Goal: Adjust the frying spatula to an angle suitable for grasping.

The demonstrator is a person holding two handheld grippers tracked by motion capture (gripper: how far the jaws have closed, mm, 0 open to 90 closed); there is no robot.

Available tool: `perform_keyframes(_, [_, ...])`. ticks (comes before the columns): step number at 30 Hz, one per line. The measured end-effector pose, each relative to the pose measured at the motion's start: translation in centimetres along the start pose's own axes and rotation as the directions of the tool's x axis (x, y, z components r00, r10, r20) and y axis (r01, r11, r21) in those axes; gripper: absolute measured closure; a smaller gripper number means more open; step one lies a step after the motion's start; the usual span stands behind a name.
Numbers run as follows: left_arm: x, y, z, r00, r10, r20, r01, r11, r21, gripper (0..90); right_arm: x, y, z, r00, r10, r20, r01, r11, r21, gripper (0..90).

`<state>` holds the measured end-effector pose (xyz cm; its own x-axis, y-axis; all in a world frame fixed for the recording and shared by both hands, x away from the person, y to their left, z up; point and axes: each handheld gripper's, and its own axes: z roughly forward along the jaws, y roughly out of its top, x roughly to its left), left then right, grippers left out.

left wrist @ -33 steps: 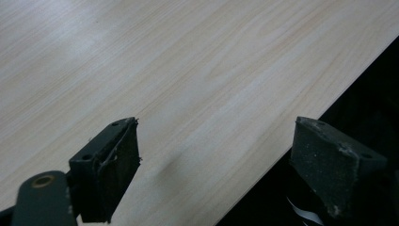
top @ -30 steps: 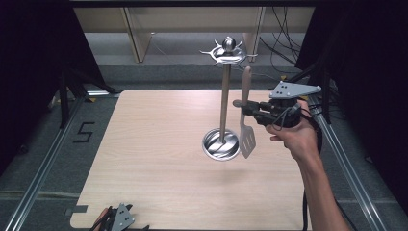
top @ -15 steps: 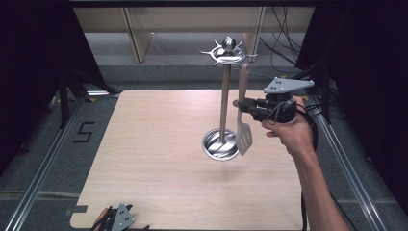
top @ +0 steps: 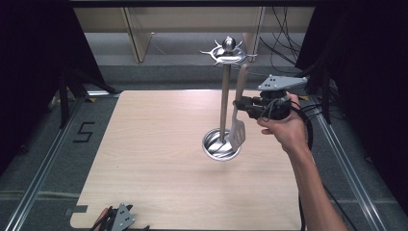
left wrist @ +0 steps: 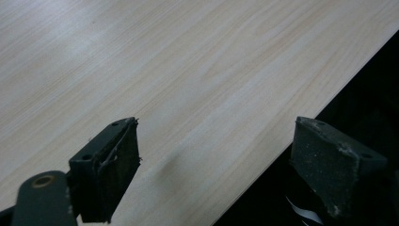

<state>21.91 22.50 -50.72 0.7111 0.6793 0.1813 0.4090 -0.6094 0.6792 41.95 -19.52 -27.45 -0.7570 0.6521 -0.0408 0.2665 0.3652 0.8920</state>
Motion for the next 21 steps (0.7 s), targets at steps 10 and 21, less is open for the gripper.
perform_keyframes(10, [-0.02,0.00,0.00,1.0000,0.000,-0.001,0.000,1.0000,0.001,15.1,-0.06,-0.10,0.12,1.0000,0.004,0.001,-0.004,1.000,-0.002,76.1])
perform_keyframes(21, [-0.36,-0.08,0.12,0.9992,-0.039,-0.001,0.039,0.9992,-0.010,15.1,-0.20,-0.61,0.03,0.9991,0.041,-0.013,-0.041,0.999,-0.025,75.1])
